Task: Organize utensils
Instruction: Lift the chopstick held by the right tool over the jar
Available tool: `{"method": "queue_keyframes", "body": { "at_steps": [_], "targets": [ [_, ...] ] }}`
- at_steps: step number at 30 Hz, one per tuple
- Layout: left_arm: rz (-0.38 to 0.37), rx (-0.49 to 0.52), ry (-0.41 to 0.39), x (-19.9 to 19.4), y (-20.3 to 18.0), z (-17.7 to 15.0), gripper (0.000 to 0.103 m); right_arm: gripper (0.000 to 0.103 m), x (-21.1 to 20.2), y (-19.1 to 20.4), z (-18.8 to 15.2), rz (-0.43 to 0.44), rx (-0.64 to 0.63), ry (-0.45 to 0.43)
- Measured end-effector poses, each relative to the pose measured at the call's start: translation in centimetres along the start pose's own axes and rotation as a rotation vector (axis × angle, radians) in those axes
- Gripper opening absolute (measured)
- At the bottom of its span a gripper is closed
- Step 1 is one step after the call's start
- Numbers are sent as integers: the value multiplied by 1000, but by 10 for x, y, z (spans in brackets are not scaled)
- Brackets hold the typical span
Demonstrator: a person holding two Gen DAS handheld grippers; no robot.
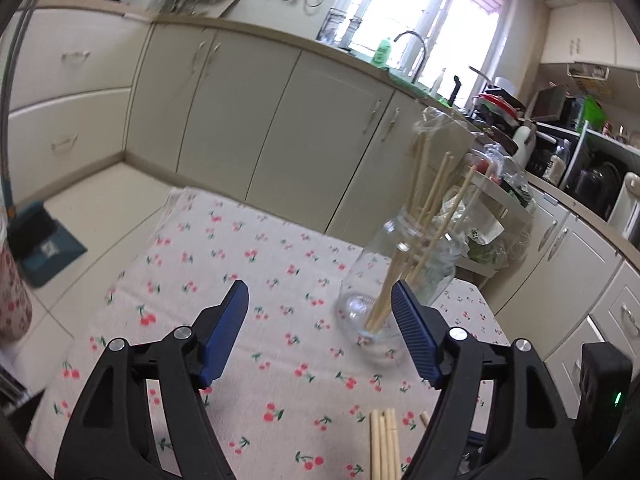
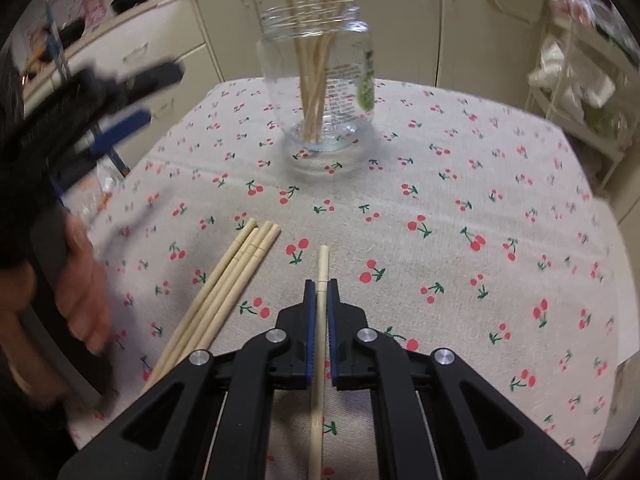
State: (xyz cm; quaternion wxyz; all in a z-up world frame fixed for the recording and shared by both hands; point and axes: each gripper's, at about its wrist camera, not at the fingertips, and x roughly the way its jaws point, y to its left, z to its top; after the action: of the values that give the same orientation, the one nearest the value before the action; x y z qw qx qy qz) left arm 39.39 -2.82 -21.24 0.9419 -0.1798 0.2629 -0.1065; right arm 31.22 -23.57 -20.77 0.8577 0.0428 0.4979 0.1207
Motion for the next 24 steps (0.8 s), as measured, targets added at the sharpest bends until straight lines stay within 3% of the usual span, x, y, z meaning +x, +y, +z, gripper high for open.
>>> {"method": "queue_keyframes", "body": {
  "at_steps": [4, 6, 9, 13, 19, 24],
  "targets": [
    [-15, -45, 19, 6, 8, -1, 74, 6, -33, -22, 18, 145, 182, -150],
    [-17, -58, 21, 7, 11, -2, 75, 6, -59, -26, 37, 173, 242, -295],
    [-25, -68, 24, 7, 13, -3, 76, 6, -88, -26, 62, 174, 307, -492],
    [-34, -69, 30, 9, 12, -2, 77, 6, -109, -25, 99, 109, 385, -745],
    [-47, -77, 39, 12, 12, -2, 77, 6, -112, -35, 140, 71, 524, -910],
    [-52, -83, 44, 14, 12, -2, 77, 6, -109, -29, 157, 5, 489, -968]
  ]
}}
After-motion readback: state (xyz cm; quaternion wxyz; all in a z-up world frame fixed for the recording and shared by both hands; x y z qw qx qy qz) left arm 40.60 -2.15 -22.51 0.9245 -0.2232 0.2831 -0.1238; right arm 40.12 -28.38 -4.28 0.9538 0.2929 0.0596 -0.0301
